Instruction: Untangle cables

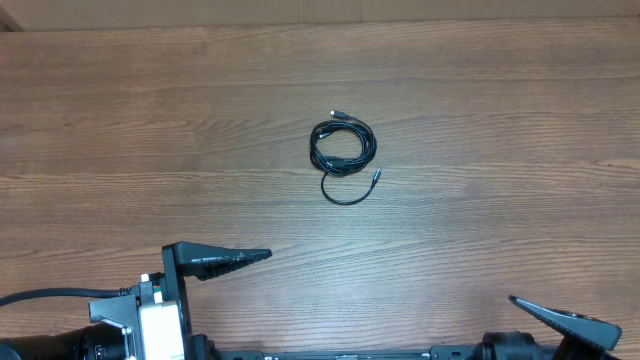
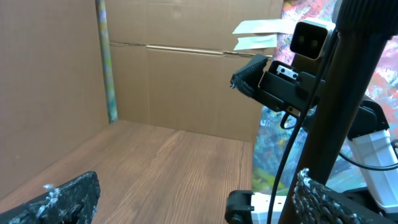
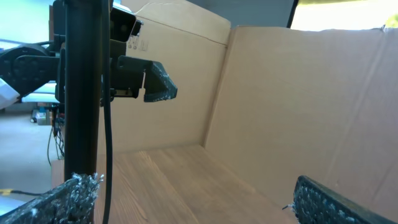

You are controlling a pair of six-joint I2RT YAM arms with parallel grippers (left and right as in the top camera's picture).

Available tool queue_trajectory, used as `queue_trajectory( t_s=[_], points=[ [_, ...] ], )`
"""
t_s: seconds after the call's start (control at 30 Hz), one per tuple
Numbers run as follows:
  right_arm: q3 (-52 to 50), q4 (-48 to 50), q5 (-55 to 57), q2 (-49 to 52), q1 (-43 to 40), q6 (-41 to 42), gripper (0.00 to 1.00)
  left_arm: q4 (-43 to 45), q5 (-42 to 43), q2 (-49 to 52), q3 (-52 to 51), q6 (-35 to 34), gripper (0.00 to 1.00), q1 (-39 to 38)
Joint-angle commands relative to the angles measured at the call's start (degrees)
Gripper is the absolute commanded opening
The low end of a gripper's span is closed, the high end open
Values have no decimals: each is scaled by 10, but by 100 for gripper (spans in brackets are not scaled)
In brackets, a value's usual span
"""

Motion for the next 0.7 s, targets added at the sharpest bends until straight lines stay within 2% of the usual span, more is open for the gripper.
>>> queue_trajectory(
  t_s=[0.0, 0.1, 0.17, 0.27, 0.33, 0.53, 0.6, 0.67],
  points=[
    [8, -14, 61, 6, 2, 38, 100, 2, -40, -2, 8, -23, 100, 0],
    [8, -56, 158, 10, 2, 39, 100, -5, -136, -2, 8, -75, 95, 0],
    [8, -78, 209, 17, 2, 83, 100, -21, -201, -2, 8, -117, 88, 0],
    [8, -86, 218, 27, 2, 146, 100, -41, -259, -2, 8, -134, 86, 0],
    [8, -86, 222, 33, 2, 151, 100, -58, -306, -2, 8, -129, 99, 0],
    [8, -94, 246, 61, 2, 152, 100, -164, -546, 9, 8, -111, 100, 0],
    [8, -95, 246, 65, 2, 152, 100, -196, -577, 15, 8, -111, 100, 0],
    [7, -97, 246, 65, 2, 153, 100, -218, -569, 16, 8, -114, 100, -1]
  ],
)
